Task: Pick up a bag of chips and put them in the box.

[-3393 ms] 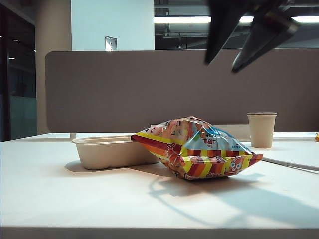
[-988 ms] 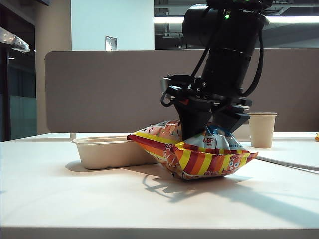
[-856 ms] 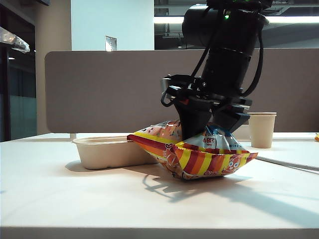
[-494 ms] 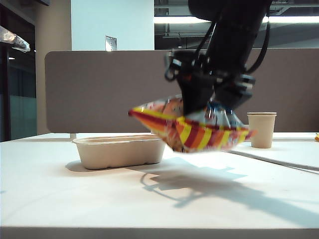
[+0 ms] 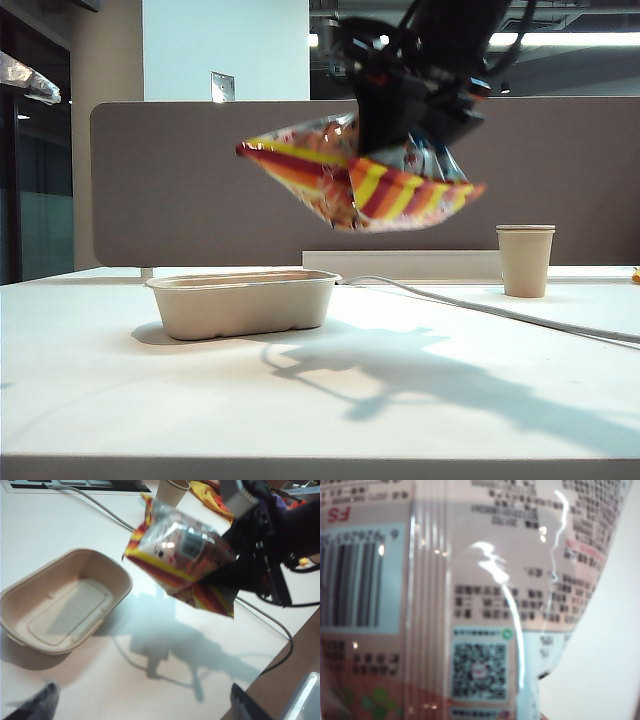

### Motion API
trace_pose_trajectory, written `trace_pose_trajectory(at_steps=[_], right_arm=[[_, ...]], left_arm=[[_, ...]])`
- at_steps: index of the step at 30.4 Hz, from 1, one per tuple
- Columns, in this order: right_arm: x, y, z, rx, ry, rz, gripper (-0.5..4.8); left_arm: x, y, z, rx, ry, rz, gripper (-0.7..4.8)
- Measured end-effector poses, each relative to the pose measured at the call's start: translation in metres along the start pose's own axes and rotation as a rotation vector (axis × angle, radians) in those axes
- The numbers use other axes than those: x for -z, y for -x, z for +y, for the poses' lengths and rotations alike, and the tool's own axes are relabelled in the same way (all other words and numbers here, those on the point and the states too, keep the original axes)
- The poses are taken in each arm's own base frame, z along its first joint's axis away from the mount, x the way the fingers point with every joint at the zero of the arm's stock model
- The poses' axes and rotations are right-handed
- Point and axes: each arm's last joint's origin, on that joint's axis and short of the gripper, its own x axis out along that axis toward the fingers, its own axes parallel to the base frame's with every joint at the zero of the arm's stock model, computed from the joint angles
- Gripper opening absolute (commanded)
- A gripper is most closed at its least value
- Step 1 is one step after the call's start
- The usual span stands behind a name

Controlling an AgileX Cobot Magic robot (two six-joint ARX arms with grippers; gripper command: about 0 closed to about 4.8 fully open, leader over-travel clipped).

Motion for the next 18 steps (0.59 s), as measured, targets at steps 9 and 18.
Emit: trace_pose_trajectory(at_steps=[9,18], right_arm=[[-0.019,0.0,-0.003,0.009,0.208,-0.032,2.37],[-0.024,-0.037,-0.007,0.01,0.422,0.043,2.38]], left_arm=[[0.0,0.0,0.0,0.001,0.0,-0.001,4.44],[0.0,0.0,0.0,0.0,0.0,0.0,4.45]])
